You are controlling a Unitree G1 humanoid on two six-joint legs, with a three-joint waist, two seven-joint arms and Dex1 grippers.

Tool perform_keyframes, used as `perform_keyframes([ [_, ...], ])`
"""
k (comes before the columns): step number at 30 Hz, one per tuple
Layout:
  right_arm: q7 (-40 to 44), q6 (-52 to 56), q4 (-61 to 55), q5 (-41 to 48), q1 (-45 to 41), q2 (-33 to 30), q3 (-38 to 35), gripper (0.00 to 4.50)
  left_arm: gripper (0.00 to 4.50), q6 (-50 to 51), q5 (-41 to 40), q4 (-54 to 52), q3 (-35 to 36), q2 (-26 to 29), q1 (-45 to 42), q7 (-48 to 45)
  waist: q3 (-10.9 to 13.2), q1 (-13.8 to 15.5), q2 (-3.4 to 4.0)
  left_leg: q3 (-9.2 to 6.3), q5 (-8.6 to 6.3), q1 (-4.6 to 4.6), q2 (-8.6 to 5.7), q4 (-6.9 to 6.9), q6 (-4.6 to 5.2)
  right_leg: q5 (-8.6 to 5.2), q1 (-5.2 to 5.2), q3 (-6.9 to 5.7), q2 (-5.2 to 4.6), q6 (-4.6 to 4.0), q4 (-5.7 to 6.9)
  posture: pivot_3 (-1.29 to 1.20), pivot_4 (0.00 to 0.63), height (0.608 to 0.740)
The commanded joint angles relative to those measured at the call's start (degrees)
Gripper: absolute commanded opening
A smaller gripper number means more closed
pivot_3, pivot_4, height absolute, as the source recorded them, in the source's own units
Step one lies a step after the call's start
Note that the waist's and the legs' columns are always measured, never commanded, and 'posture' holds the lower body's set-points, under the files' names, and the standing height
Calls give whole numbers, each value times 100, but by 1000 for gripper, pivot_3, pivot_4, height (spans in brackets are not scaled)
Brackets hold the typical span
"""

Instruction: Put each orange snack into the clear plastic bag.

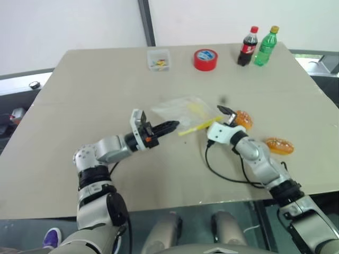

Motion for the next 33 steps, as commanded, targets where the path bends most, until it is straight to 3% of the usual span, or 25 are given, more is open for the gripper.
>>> perform_keyframes([
  [1, -93, -421, 327, 129, -191, 86, -110, 3196, 0, -368, -789, -394, -267, -10, 166, 422, 0, -1, -1, -1, 0, -1, 0, 0, 0, 0, 0, 0, 0, 0, -1, 0, 150, 740],
  [5, -61, -646, 555, 253, -290, 152, -187, 1450, 0, -969, -1685, -837, -698, 135, 502, 977, 0, -15, 0, 2, 0, -1, 1, -1, 0, 0, -1, 2, 1, 0, -3, 0, 150, 740],
  [8, -24, -662, 582, 370, -450, 199, -293, 16, 0, -1311, -1846, -1213, -817, 237, 671, 1084, 1, -34, 0, 7, 0, 1, 4, -1, 0, 0, -1, 7, 4, 0, 0, 0, 150, 740],
  [13, 295, -385, 349, 665, -912, 160, -615, 16, 0, -1691, -1453, -2311, -1030, 712, 829, 791, 5, -88, -1, 11, 0, 1, 5, 0, 0, 1, -1, 9, 7, -1, 1, 0, 150, 740],
  [16, 674, -122, 275, 808, -1325, 5, -769, 0, 1341, -1834, -191, -3504, -1353, 1253, 925, -131, 7, -110, -1, 14, 0, -2, 5, -4, 0, 0, -2, 11, 7, -2, -4, 0, 150, 740],
  [20, 1253, 410, 310, 734, -1760, -324, -769, 0, 2998, -3539, 2961, -5083, -2604, 2484, 1031, -1867, 17, -112, 3, 23, 0, -1, 8, -21, 0, 2, -1, 14, 10, -5, -20, 0, 150, 740],
  [22, 1503, 764, 366, 619, -1993, -462, -701, 0, 2998, -4768, 4294, -5660, -3113, 3022, 1104, -2982, 19, -109, 7, 37, 0, 2, 12, -32, 0, 4, -2, 21, 11, -9, -29, 0, 150, 740],
  [26, 1750, 1114, 395, 517, -2188, -486, -613, 0, 2998, -6046, 6476, -6118, -4022, 3625, 868, -3284, 22, -110, 10, 47, 0, -2, 38, -65, 0, 16, -7, 23, 28, -25, -77, 0, 150, 740],
  [33, 1971, 1784, 85, 404, -2258, -267, -529, 0, 2998, -6028, 8165, -5881, -5159, 2827, 336, -3004, 24, -138, 12, 54, 0, -39, 42, -83, 1, 18, -56, 35, 31, -24, -86, 0, 150, 740],
])
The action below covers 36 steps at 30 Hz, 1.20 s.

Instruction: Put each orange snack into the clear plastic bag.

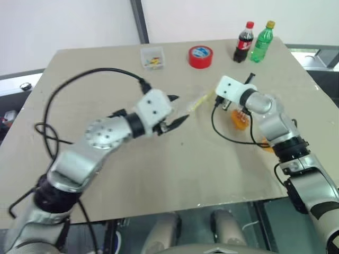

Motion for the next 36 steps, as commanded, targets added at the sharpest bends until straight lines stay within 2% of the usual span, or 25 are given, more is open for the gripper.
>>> perform_keyframes([
  [1, 69, 250, -409, -36, -146, 13, -61, 0, 2998, 1, 636, -3, -197, -199, -215, 15, 0, -8, 0, 4, 1, -35, 0, 8, 0, 0, -38, 5, 1, 0, 15, 0, 150, 740],
  [5, 129, 465, -625, -20, -78, 124, -27, 0, 2998, 317, 1163, 486, -505, -641, -491, 43, 0, -12, 0, 5, 1, -59, -1, 24, -1, 0, -61, 7, 4, 0, 29, 0, 150, 740],
  [10, 165, 603, -785, -47, -22, 143, -10, 0, 2998, 379, 1675, 578, -615, -902, -515, 10, 1, -4, 1, 9, 1, -56, 0, 47, -1, 0, -62, 14, 9, 0, 62, 0, 150, 740],
  [17, 145, 674, -852, -77, 23, 194, 19, 0, 2998, 415, 2002, 857, -609, -1514, -644, -22, 0, 0, 0, 10, 1, -55, -2, 76, -1, 0, -60, 15, 8, 0, 90, 0, 150, 740],
  [21, 112, 688, -851, -101, 52, 203, 30, 0, 2998, 381, 2172, 894, -604, -1636, -622, -120, 0, -12, 1, 11, 1, -54, -2, 76, -1, 0, -61, 17, 8, 0, 91, 0, 150, 740],
  [22, 102, 692, -848, -109, 56, 200, 28, 0, 2491, 376, 2202, 901, -587, -1654, -616, -143, 0, -10, 0, 11, 1, -54, -2, 76, -1, 0, -61, 17, 9, 0, 91, 0, 150, 740],
  [24, 72, 701, -843, -114, 68, 201, 11, 0, 1830, 386, 2232, 910, -546, -1681, -612, -207, 0, -7, 1, 11, 1, -54, -2, 76, -1, 0, -61, 17, 8, 0, 92, 0, 150, 740],
  [27, 17, 683, -827, -119, 98, 192, -6, 0, 406, 412, 2262, 920, -480, -1693, -611, -274, 0, -7, 1, 11, 1, -54, -2, 78, -1, 0, -61, 18, 8, 0, 93, 0, 150, 740],
  [28, -2, 688, -835, -114, 114, 192, -17, 0, 118, 397, 2281, 934, -461, -1680, -608, -295, 0, -7, 0, 11, 1, -54, -2, 78, -1, 0, -61, 18, 8, 0, 93, 0, 150, 740],
  [30, 148, 711, -1007, -75, 241, 88, -16, 0, 118, 286, 2318, 1015, -379, -1607, -569, -326, 0, -7, 0, 11, 1, -54, -2, 78, -1, 0, -61, 18, 8, 0, 93, 0, 150, 740],
  [33, 399, 956, -1493, 132, 582, -32, -196, 933, 0, -82, 2346, 1274, -199, -1436, -473, -389, 0, 3, 0, 10, 1, -54, -2, 78, -1, 0, -61, 17, 8, 0, 92, 0, 150, 740],
  [34, 402, 1050, -1612, 187, 661, -24, -260, 1353, 0, -174, 2339, 1339, -162, -1409, -454, -413, 0, -1, 0, 9, 1, -54, -1, 78, -1, 0, -61, 17, 8, 0, 92, 0, 150, 740],
  [35, 392, 1154, -1752, 263, 756, 0, -342, 1961, 0, -311, 2310, 1411, -108, -1393, -426, -443, 0, -6, 1, 11, 1, -54, -2, 78, -1, 0, -61, 18, 8, 0, 93, 0, 150, 740],
  [36, 499, 1410, -2058, 445, 937, 1, -490, 2274, 0, -514, 2247, 1545, -15, -1379, -390, -482, 0, -5, 1, 12, 1, -54, -2, 79, -1, 0, -61, 19, 8, 0, 93, 0, 150, 740],
])
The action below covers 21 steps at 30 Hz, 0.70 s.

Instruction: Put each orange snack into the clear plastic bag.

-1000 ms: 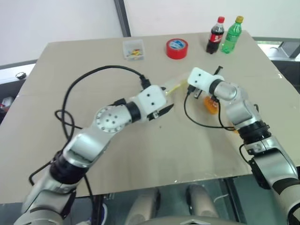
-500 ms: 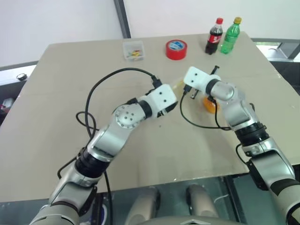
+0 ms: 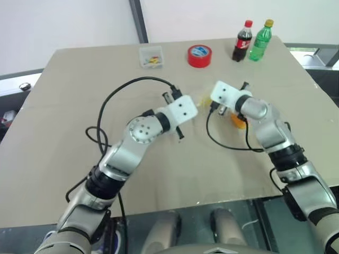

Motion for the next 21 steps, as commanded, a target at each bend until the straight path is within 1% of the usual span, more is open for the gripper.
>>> perform_keyframes([
  [1, 229, 630, -1053, 513, 335, 6, -593, 2274, 0, -738, -68, 235, 339, 51, 70, -118, 0, 14, 0, 0, 0, 0, 0, 1, 0, 0, 0, 0, 0, 0, 1, 0, 150, 740],
  [3, 386, 1092, -1543, 816, 575, 9, -825, 2274, 0, -1090, -98, 433, 450, 71, 120, -188, 0, 27, 0, -3, 0, 0, 1, 1, 0, 0, 0, -1, -1, 0, 0, 0, 150, 740],
  [4, 467, 1538, -1876, 1149, 676, 146, -1046, 2010, 0, -1186, -103, 518, 492, 77, 132, -218, 0, 29, 0, -3, 0, 0, 1, 1, 0, 0, 0, -1, -1, 0, 1, 0, 150, 740],
  [6, 525, 2365, -2405, 1755, 773, 478, -1407, 1240, 0, -1400, -112, 651, 562, 63, 147, -283, 0, 9, 0, -2, 0, 0, 1, 3, 0, 0, 1, 0, -1, 0, 3, 0, 150, 740],
  [8, 461, 2931, -2717, 2175, 778, 843, -1574, 324, 0, -1519, -121, 706, 606, 24, 159, -330, -1, 2, 1, -1, 0, 2, 2, 4, 0, 0, 0, 1, -1, 0, 7, 0, 150, 740],
  [9, 382, 3182, -2805, 2362, 741, 1051, -1652, 44, 0, -1563, -129, 712, 623, 6, 169, -350, -1, 3, 1, -2, 0, 3, 4, 4, 0, 0, 0, 1, 1, 0, 10, 0, 150, 740],
  [12, 138, 3593, -2872, 2740, 648, 1504, -1747, 44, 0, -1671, -102, 702, 641, -36, 207, -395, -1, 8, 2, -2, 0, 4, 3, 5, 0, 0, 1, 1, 0, 0, 13, 0, 150, 740],
  [15, -132, 3748, -2753, 3002, 575, 1844, -1808, 44, 0, -1691, -81, 632, 659, -96, 237, -415, -1, 9, 2, -2, 0, 4, 0, 6, 0, 0, 1, 1, -3, 0, 12, 0, 150, 740],
  [21, -526, 3727, -2411, 3357, 511, 2135, -1901, 44, 0, -1715, -73, 406, 693, -115, 338, -524, -2, 2, 3, -3, 0, 4, 0, 6, 0, 0, 0, 0, -3, 0, 13, 0, 150, 740],
])
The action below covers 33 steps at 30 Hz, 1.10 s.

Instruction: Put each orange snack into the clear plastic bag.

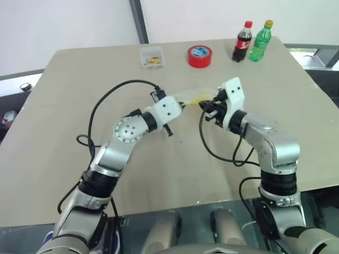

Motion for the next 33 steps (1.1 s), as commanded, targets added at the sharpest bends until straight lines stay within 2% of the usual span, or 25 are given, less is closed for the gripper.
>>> perform_keyframes([
  [1, -202, -72, 114, 267, -132, 80, -151, 44, 0, -145, -40, -392, 137, 13, 62, -76, 0, -3, 0, 0, 0, 0, 0, 0, 0, 0, 0, 0, 0, 0, 0, 0, 150, 740],
  [5, -408, -208, 533, 449, -180, 214, -289, 44, 0, -214, -125, -636, 163, 39, 223, -217, -1, -11, 1, 0, 0, 0, 0, 0, 0, 0, 0, 0, 0, 0, 1, 0, 150, 740],
  [9, -1053, -435, 1471, 917, -441, 830, -1199, 44, 0, -418, -273, -776, 260, 151, 489, -436, -2, -27, 4, 2, 0, 5, 3, -2, 0, 0, 0, 4, 3, -1, 4, 0, 150, 740],
  [12, -1355, -1050, 1959, 926, -473, 966, -1430, 44, 0, -539, -275, -726, 316, 219, 575, -481, -3, -19, 5, 2, 1, 6, 3, -2, -1, 1, 0, 3, 3, -1, 4, 0, 150, 740],
  [16, -1016, -4479, 2390, -1853, 41, -771, 1407, 44, 0, -815, -314, -598, 453, 420, 827, -626, -1, -8, 7, 6, 0, 4, -7, -1, 0, 0, 0, 2, -3, 0, -2, 0, 150, 740],
  [17, -1043, -5022, 2528, -2298, 62, -1095, 1839, 44, 0, -872, -321, -565, 475, 446, 856, -642, -1, -19, 7, 8, 0, 4, -9, -1, 0, 0, 0, 2, -5, 0, -3, 0, 150, 740],
  [20, -839, -6144, 2980, -2951, 67, -1693, 2607, 44, 0, -1112, -275, -408, 485, 541, 880, -729, -1, -81, 6, 10, 1, 8, -2, -2, -1, 0, 0, 1, 2, 1, -2, 0, 150, 740],
  [23, -889, -6654, 3361, -3183, 17, -1785, 2796, 44, 0, -1351, -203, -298, 473, 574, 883, -767, -1, -157, 6, 10, 2, 12, 10, -3, -3, 1, 0, 3, 12, -1, 4, 0, 150, 740],
  [26, -1143, -6860, 3634, -3566, -146, -1776, 2890, 920, 0, -1361, -302, -375, 522, 521, 978, -771, -2, -150, 5, 11, 2, 12, 8, 0, -4, 2, 4, 6, 10, -2, 3, 0, 150, 740],
  [29, -1260, -6864, 3716, -3760, -197, -1784, 2824, 2297, 0, -1380, -312, -372, 572, 534, 1043, -766, -2, -131, 5, 9, 2, 12, 7, 2, -3, 2, 4, 5, 10, -2, 2, 0, 150, 740],
  [30, -1278, -6857, 3695, -3802, -201, -1812, 2789, 2934, 0, -1402, -310, -349, 595, 545, 1065, -764, -2, -127, 5, 8, 2, 12, 7, 1, -4, 2, 4, 5, 11, -2, 2, 0, 150, 740],
  [33, -1278, -6810, 3555, -3873, -190, -1916, 2673, 4169, 0, -1362, -254, -227, 670, 538, 1084, -673, -2, -115, 5, 7, 2, 12, 8, 1, -4, 2, 4, 5, 12, -2, 2, 0, 150, 740],
])
